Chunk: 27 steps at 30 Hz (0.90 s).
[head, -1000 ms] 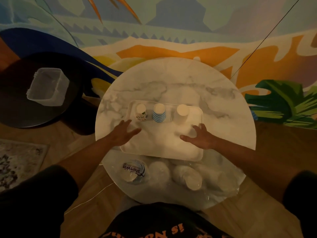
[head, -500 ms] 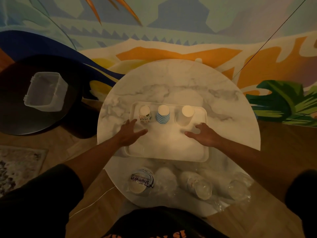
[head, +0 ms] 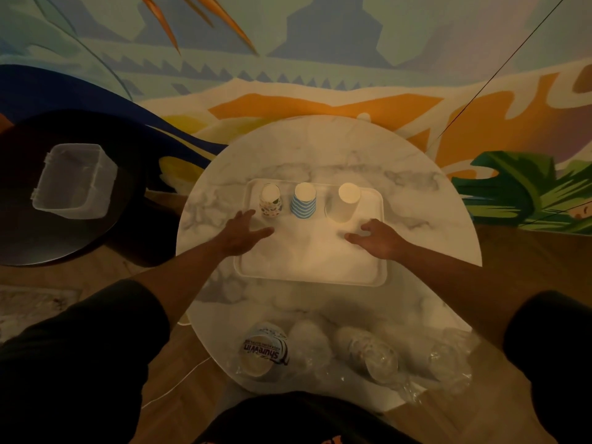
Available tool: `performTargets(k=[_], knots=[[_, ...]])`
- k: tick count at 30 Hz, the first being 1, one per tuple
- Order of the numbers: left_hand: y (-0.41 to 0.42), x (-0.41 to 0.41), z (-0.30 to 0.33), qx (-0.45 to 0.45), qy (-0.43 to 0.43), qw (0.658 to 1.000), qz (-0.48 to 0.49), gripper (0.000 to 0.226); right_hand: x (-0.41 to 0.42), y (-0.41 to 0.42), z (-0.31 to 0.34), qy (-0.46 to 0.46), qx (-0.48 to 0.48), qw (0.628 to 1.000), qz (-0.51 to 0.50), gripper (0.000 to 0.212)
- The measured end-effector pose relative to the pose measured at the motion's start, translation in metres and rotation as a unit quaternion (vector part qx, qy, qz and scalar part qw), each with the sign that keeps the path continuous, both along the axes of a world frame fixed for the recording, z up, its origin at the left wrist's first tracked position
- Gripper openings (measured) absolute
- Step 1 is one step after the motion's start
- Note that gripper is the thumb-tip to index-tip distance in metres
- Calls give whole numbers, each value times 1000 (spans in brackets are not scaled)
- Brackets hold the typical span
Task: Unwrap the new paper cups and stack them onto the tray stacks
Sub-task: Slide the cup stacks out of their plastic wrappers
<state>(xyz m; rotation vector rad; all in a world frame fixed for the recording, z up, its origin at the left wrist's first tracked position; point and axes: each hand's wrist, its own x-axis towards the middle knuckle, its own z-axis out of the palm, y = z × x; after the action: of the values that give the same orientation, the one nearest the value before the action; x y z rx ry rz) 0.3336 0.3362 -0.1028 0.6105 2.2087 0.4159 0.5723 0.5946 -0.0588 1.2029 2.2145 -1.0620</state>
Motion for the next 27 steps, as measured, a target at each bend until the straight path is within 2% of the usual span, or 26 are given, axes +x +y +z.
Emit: performTargets(k=[5, 13, 17, 20, 22, 27], knots=[[7, -11, -5, -5, -13, 1000, 0, 110, -11, 2, 0, -4, 18, 1000, -2, 88], [12, -17, -5, 0, -29, 1000, -6, 107, -8, 13, 2, -10, 27, 1000, -3, 84], [10, -8, 15, 26, -5, 999, -29, 93, -2, 15, 9, -64, 85, 992, 71, 83], [-7, 11, 50, 57, 21, 997, -40, 82, -1, 4, 38, -84, 64, 986, 128, 80], [-30, 27, 72, 100, 4, 995, -28, 73, 4, -6, 68, -62, 35, 986, 148, 76], [-89, 89, 136, 210, -101, 973, -1, 50, 33, -45, 144, 42, 7, 978, 205, 67]])
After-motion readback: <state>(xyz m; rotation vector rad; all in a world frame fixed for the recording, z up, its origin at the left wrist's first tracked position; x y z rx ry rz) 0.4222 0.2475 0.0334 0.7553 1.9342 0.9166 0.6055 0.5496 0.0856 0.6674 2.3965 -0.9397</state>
